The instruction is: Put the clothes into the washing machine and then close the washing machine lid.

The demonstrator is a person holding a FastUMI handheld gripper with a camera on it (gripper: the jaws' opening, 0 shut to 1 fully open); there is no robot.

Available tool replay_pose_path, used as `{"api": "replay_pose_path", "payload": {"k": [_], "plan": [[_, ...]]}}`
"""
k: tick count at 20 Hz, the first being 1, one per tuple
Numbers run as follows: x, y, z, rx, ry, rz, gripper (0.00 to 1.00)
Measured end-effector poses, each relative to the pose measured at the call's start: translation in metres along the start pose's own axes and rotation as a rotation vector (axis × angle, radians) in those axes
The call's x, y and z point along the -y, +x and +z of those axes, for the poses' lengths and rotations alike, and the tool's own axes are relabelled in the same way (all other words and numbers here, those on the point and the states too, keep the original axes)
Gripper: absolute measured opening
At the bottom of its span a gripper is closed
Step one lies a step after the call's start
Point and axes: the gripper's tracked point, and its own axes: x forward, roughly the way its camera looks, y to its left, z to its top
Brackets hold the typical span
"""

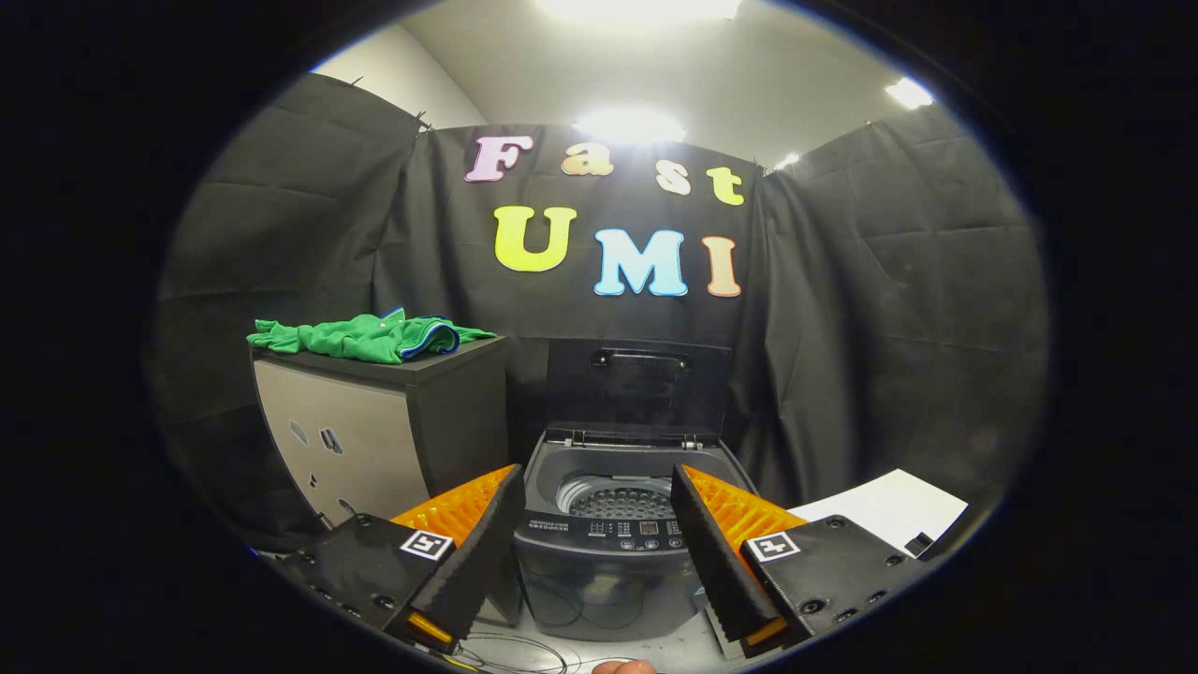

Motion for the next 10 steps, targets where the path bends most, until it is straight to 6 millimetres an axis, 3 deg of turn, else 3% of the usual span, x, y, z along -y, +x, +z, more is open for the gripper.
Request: {"api": "replay_pose_path", "payload": {"k": [6,10], "plan": [[-0.012,0.014,0.018,0.0,0.011,0.039,0.98],[-0.034,0.036,0.052,0.004,0.069,0.107,0.98]]}}
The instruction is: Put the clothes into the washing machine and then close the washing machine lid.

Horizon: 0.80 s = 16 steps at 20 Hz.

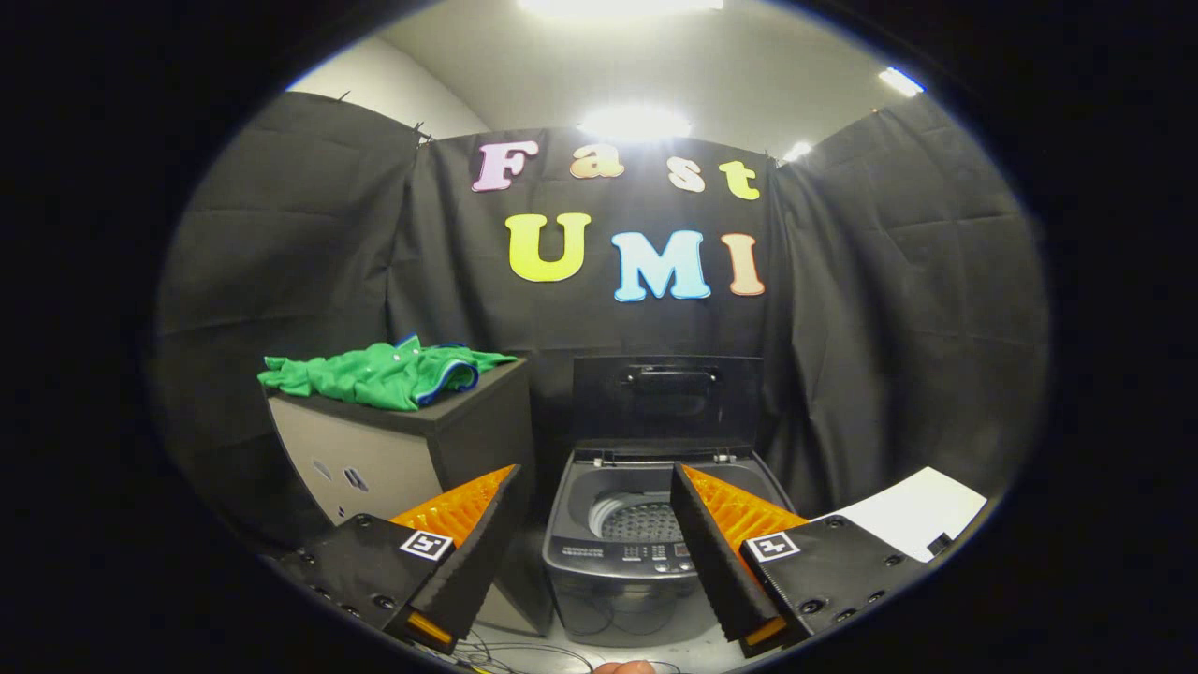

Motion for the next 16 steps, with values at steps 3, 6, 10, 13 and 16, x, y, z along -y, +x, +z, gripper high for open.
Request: {"api": "replay_pose_path", "payload": {"k": [3,6,10,13,16], "plan": [[-0.021,0.023,0.028,-0.002,0.005,0.069,0.98],[-0.047,0.048,0.065,0.027,-0.005,0.134,0.97],[-0.088,0.076,0.109,0.04,-0.028,0.204,0.97],[-0.122,0.095,0.136,0.043,-0.049,0.257,0.97],[-0.15,0.111,0.152,-0.007,-0.032,0.294,0.97]]}}
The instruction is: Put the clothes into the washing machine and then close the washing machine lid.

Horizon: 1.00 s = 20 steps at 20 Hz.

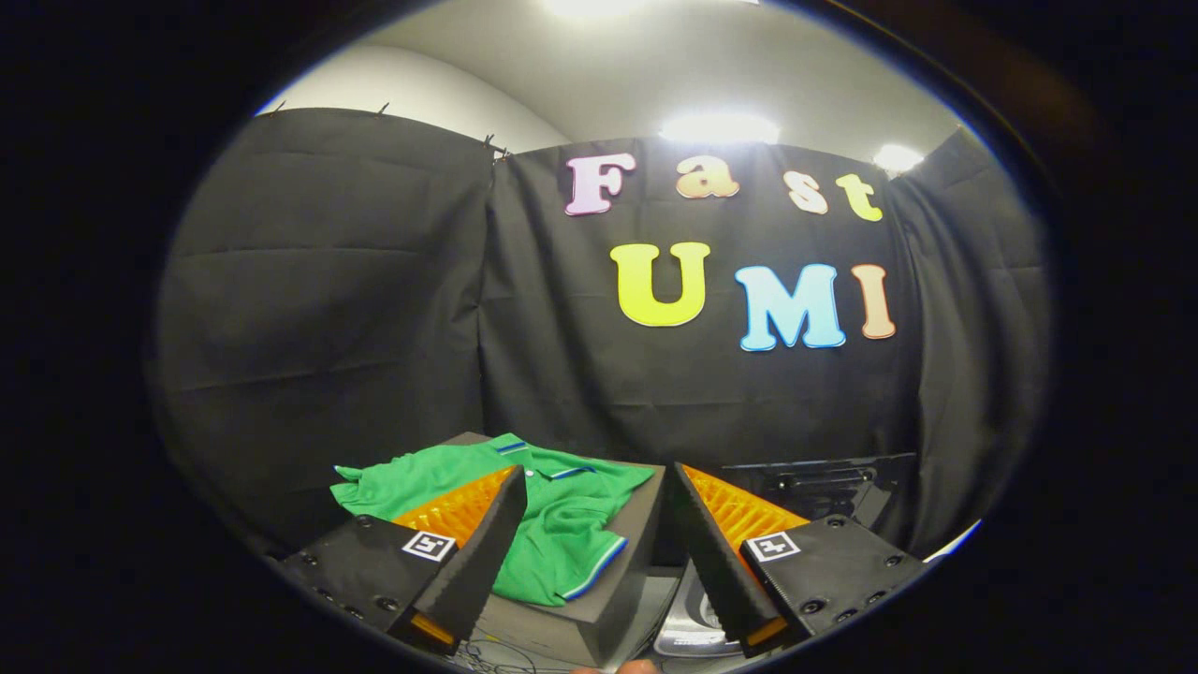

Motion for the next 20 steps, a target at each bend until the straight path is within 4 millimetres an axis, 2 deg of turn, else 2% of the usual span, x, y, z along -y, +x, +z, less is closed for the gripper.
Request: {"api": "replay_pose_path", "payload": {"k": [6,8,11,17,20], "plan": [[-0.045,0.05,0.0,-0.214,-0.011,0.067,0.97],[-0.061,0.066,-0.009,-0.299,-0.003,0.086,0.97],[-0.087,0.074,-0.022,-0.418,0.076,0.112,0.97],[-0.105,0.101,-0.046,-0.57,0.106,0.084,0.96],[-0.103,0.114,-0.058,-0.626,0.097,0.054,0.95]]}}
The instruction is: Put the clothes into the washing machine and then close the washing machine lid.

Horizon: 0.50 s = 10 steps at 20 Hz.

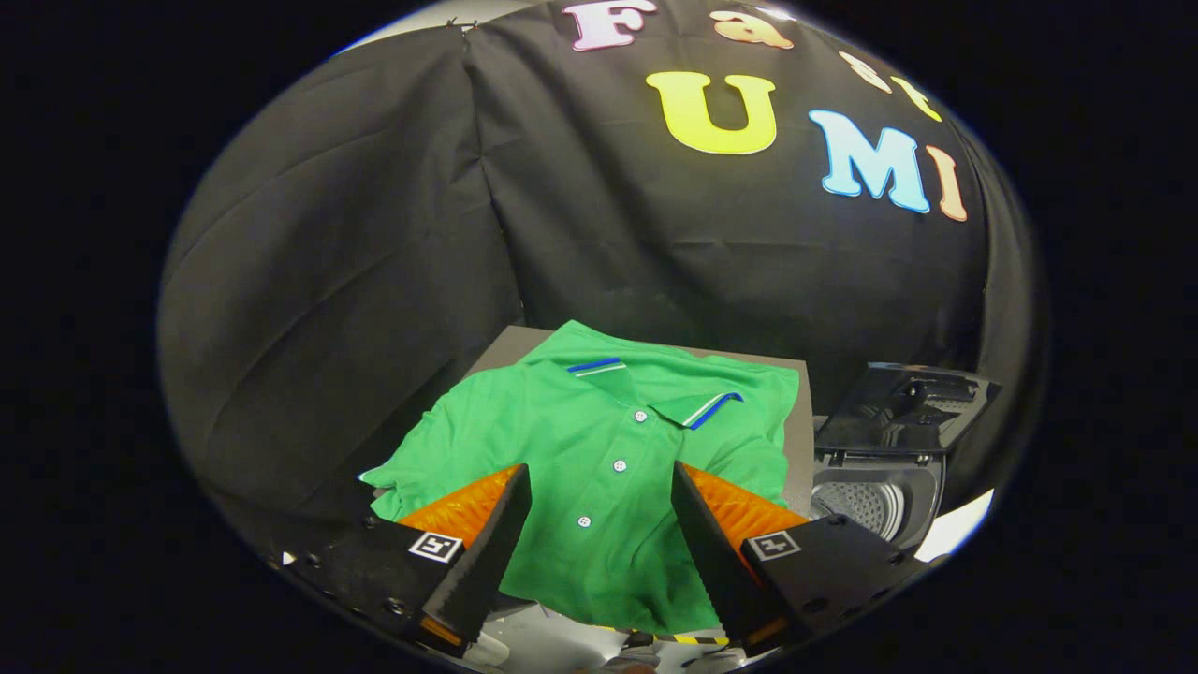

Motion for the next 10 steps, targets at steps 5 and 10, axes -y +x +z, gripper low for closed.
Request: {"api": "replay_pose_path", "payload": {"k": [5,10], "plan": [[-0.003,0.026,-0.012,-0.08,-0.005,-0.034,0.95],[0.001,0.047,-0.023,-0.134,-0.055,-0.075,0.95]]}}
